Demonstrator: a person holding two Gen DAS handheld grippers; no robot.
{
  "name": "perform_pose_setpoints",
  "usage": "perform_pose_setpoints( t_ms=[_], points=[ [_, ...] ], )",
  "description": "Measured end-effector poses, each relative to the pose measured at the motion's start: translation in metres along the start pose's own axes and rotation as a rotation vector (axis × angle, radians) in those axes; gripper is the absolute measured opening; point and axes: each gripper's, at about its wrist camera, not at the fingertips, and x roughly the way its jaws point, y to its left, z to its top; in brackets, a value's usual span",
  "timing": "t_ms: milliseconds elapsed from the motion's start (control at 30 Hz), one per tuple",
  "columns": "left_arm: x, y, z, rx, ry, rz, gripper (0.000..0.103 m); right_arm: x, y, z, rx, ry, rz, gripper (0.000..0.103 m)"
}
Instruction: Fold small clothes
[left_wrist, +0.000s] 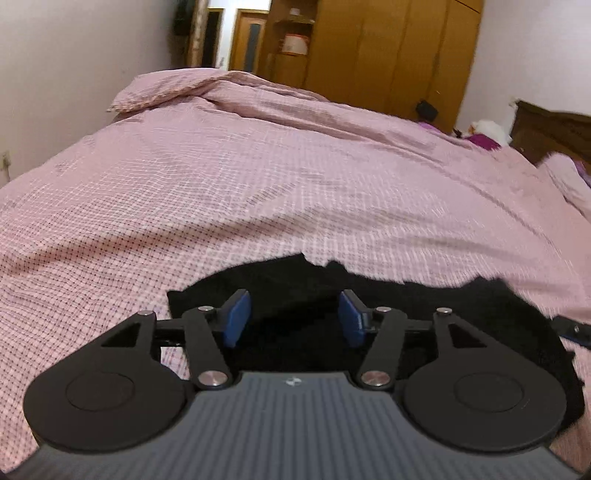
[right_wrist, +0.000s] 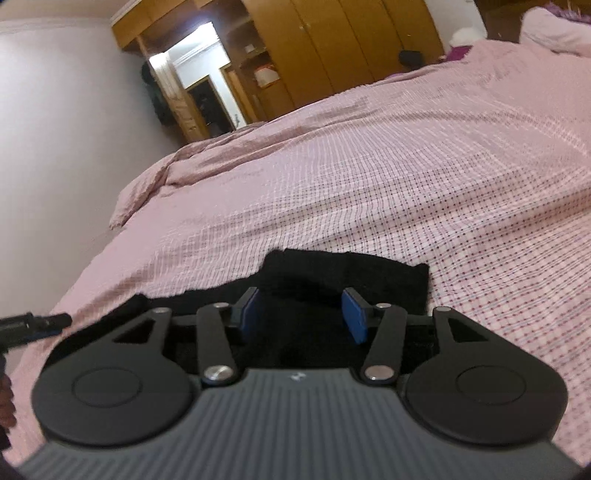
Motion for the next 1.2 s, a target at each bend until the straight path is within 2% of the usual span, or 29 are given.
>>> perform_pose_setpoints(
  t_ms=[133, 367, 567, 767, 833, 1033, 1133, 1200],
  points=[
    [0.001, -0.011, -0.011, 0.062, 0.029, -0.042, 0.062, 0.003, 0.006, -0.008, -0.079, 0.06, 0.006, 0.052],
    [0.039, -0.023, -0.021, 0.103, 0.082, -0.132, 0.061, 0.033, 0.016, -0.001, -0.143, 0.099, -0.009, 0.051],
    [0.083, -0.01, -0.013, 0.104, 0.095, -0.009, 0.062, 0.071, 0.007, 0.008, -0.134, 0.115, -0.079, 0.048],
    [0.11, 0.005, -0.004, 0.074, 0.097, 0.016, 0.062, 0.092, 0.004, 0.009, -0.158, 0.1, -0.14, 0.049],
    [0.118, 0.004, -0.005, 0.093, 0.096, 0.04, 0.063, 0.096, -0.001, 0.006, -0.136, 0.091, -0.139, 0.049],
    [0.119, 0.003, -0.007, 0.115, 0.087, 0.042, 0.067, 0.097, -0.008, 0.006, -0.095, 0.075, -0.131, 0.05],
    [0.112, 0.0, -0.004, 0.126, 0.103, 0.046, 0.069, 0.088, -0.008, 0.011, -0.08, 0.073, -0.125, 0.055],
    [0.101, -0.003, -0.002, 0.142, 0.106, 0.052, 0.073, 0.074, -0.009, 0.015, -0.074, 0.069, -0.121, 0.065]
  ],
)
